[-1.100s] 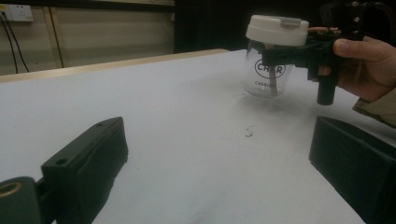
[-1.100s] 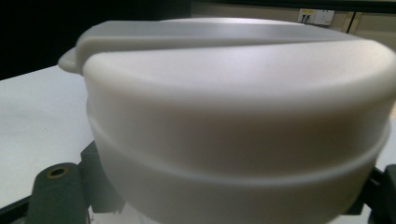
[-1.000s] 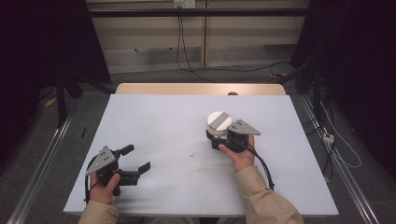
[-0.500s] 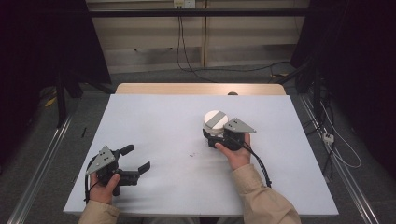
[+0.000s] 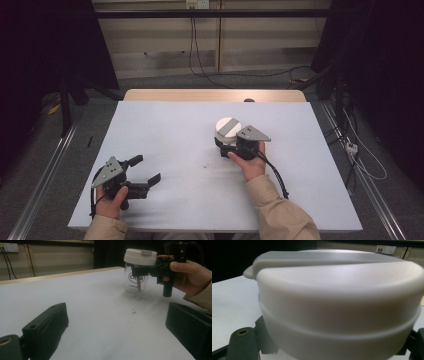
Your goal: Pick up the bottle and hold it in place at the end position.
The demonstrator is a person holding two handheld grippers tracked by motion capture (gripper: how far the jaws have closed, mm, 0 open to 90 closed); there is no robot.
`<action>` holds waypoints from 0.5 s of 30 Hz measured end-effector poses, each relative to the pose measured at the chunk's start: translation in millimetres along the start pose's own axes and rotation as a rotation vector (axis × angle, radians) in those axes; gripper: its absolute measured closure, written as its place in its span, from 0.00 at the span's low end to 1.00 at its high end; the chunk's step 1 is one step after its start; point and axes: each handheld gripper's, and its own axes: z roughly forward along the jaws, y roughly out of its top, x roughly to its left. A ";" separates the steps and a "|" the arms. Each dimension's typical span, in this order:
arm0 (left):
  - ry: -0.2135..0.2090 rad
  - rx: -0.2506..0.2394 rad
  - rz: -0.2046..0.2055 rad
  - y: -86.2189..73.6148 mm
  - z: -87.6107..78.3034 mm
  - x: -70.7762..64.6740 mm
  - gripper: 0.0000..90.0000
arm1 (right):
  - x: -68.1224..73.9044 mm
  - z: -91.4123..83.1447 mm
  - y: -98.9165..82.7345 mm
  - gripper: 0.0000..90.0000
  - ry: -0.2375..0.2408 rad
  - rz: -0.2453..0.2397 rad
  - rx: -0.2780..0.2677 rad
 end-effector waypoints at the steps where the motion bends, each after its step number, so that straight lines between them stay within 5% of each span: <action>1: -0.001 -0.001 -0.001 0.0 0.1 -0.2 0.04 | 0.6 0.5 0.3 0.20 0.000 -0.001 0.000; 15: -0.001 0.004 0.003 -0.5 -1.2 0.0 0.04 | 0.4 4.1 0.8 0.21 0.006 -0.002 0.001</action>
